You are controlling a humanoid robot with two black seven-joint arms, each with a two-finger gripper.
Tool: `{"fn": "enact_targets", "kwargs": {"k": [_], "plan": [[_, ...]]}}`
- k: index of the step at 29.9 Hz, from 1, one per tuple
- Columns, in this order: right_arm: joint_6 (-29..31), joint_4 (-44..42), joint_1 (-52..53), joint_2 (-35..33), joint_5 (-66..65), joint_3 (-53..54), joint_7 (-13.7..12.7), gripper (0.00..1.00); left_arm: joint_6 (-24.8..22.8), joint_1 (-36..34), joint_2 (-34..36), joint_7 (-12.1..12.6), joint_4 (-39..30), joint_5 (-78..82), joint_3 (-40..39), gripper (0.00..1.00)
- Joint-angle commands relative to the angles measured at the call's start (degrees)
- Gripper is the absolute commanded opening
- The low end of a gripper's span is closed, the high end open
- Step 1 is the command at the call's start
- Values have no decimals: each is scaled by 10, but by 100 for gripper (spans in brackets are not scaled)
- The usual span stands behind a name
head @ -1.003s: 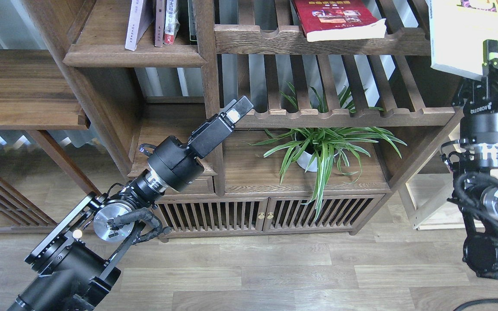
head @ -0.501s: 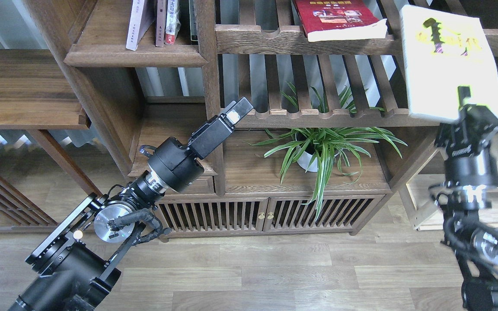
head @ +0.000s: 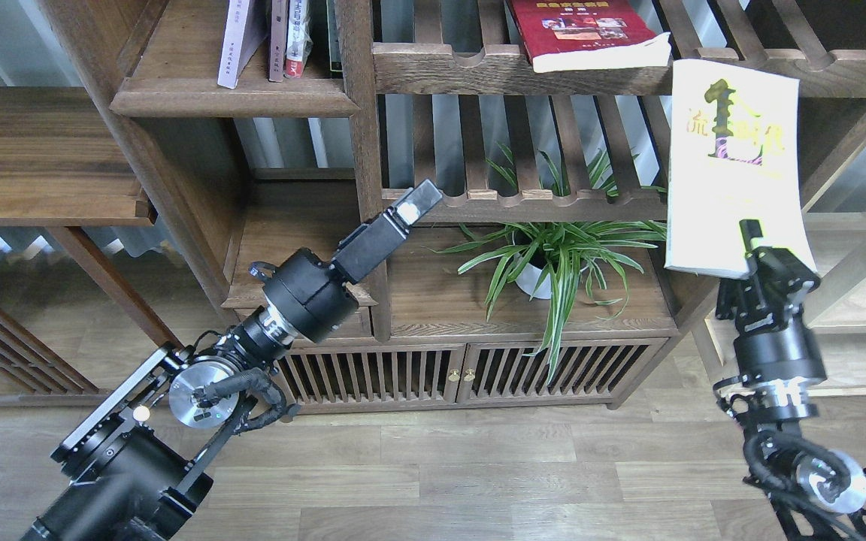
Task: Organize books on shelf
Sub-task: 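Pull the yellow-green book down from the top shelf with the right gripper, then bring the yellow-green book toward the left gripper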
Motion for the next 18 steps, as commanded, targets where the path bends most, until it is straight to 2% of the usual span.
{"fn": "enact_targets", "kwargs": {"k": [1, 6, 9, 13, 15, 18], "plan": [[0, 0, -1, 36, -14, -22, 2, 1, 0, 1, 0, 0, 29, 0, 26, 99], [0, 0, 3, 75, -40, -35, 2, 1, 0, 1, 0, 0, 52, -17, 41, 99], [0, -1, 6, 79, -44, -61, 3, 1, 0, -1, 0, 6, 67, -87, 47, 97], [0, -1, 14, 81, -48, -86, 3, 1, 0, -14, 0, 40, 92, -197, 52, 97], [0, 0, 15, 83, -49, -89, 3, 1, 0, -16, 0, 67, 96, -226, 51, 96], [0, -1, 15, 94, -50, -105, 3, 2, 0, -18, 0, 94, 111, -265, 49, 93]]}}
